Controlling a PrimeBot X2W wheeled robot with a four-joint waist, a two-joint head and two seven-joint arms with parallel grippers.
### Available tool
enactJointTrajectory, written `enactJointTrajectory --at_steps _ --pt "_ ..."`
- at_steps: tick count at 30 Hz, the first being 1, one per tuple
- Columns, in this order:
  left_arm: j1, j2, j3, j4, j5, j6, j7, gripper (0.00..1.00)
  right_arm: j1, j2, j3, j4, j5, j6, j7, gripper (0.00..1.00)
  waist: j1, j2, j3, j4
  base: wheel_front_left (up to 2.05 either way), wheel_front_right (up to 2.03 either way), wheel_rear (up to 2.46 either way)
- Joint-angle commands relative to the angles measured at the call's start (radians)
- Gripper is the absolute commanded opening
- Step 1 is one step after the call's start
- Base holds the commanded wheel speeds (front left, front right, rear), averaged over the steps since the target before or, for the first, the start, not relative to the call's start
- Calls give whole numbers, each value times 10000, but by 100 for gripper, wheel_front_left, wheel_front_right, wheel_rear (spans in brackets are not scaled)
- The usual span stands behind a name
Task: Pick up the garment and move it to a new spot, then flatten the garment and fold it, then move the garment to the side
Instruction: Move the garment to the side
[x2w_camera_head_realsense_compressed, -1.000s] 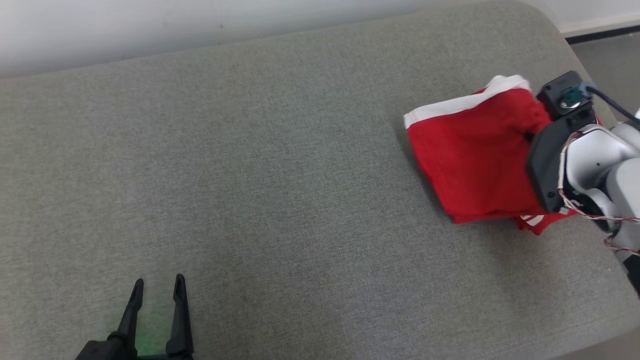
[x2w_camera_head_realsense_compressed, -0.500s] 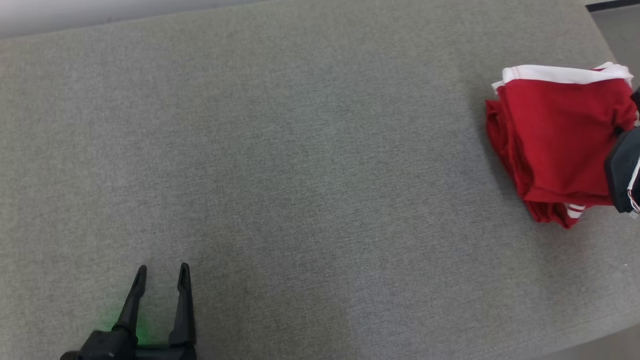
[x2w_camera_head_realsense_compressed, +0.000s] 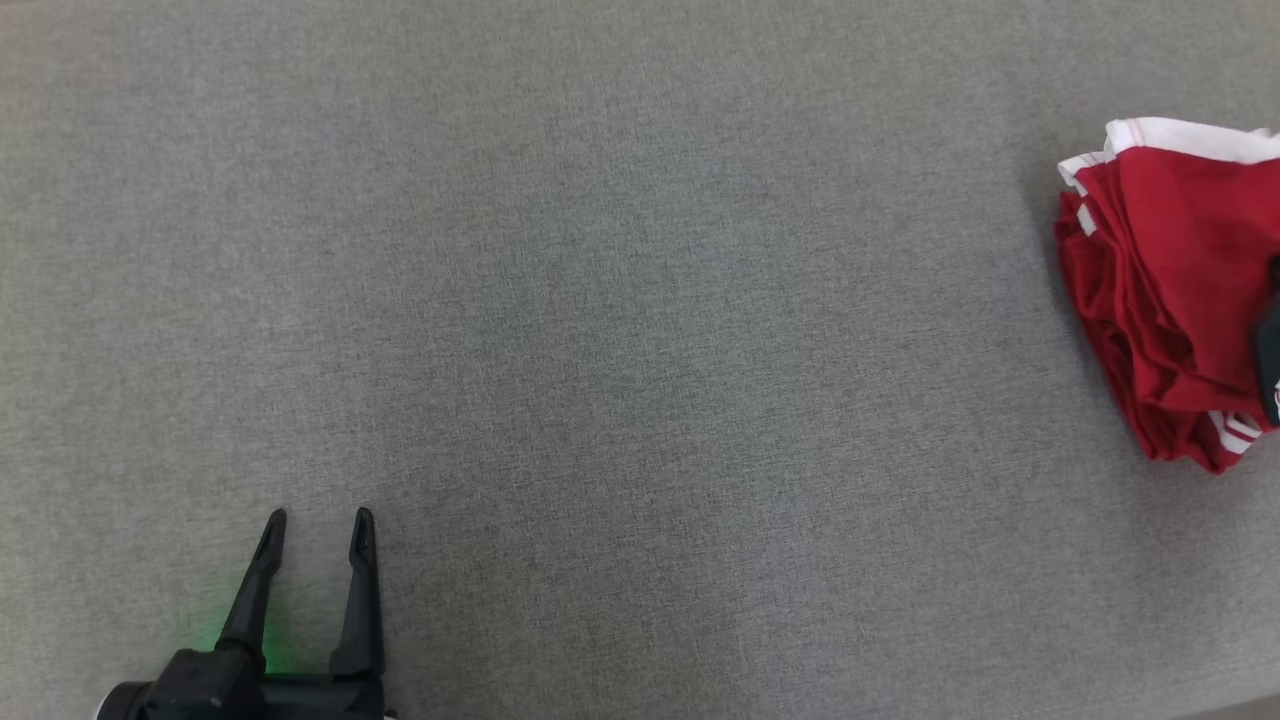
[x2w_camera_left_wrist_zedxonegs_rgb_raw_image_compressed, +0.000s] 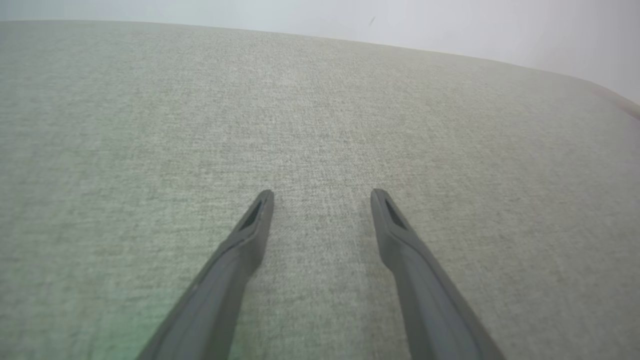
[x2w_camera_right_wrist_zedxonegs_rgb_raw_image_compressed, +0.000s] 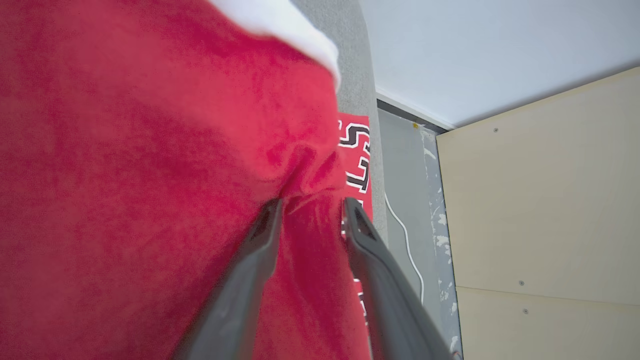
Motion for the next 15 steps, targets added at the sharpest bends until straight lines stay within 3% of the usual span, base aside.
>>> enactJointTrajectory --at_steps 1,8,15 --pt "75 28 70 -4 91 -5 -22 100 118 147 -273 -40 -170 -28 -203 100 -1 -1 -84 1 0 0 0" --pt "462 -33 216 -184 107 -17 -24 100 894 1285 -1392 -800 -564 -28 -919 100 -1 -1 -926 -134 0 0 0" --pt "1007 -95 488 -615 -225 80 -24 100 2095 2411 -1825 -2103 -70 -28 -1711 100 -1 -1 -2047 -342 0 0 0"
